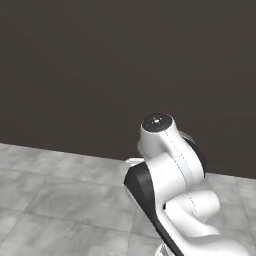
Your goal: Pick up the pan with the steak in it and place it on the dining table. Then place the steak on the plate.
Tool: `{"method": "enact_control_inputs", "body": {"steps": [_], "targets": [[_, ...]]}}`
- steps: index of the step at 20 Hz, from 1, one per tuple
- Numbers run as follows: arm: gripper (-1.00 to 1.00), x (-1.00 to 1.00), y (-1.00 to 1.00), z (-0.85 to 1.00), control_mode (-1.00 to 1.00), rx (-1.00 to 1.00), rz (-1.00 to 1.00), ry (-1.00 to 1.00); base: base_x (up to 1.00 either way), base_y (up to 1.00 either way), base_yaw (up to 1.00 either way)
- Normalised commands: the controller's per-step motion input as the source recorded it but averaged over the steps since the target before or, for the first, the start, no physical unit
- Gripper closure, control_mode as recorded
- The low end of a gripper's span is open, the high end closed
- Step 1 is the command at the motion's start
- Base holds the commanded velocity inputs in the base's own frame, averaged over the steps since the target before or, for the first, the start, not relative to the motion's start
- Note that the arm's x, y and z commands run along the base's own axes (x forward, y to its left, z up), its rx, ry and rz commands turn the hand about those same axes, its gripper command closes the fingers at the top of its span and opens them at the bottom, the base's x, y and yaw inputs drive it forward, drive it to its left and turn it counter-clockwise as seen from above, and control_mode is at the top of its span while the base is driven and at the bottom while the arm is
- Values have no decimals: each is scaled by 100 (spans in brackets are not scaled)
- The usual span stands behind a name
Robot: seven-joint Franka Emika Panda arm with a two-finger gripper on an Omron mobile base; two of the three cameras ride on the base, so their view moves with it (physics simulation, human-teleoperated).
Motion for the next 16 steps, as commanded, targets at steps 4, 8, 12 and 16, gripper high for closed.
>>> {"method": "enact_control_inputs", "body": {"steps": [4, 8, 12, 16], "targets": [[100, 0, 0, 0, 100, 0, 0, 0, -1, -28, 33], [100, 0, 0, 0, 100, 0, 0, 0, -4, -8, 45], [100, 0, 0, 0, 100, 0, 0, 0, -4, 0, 50], [100, 0, 0, 0, 100, 0, 0, 0, -2, 0, 50]]}}
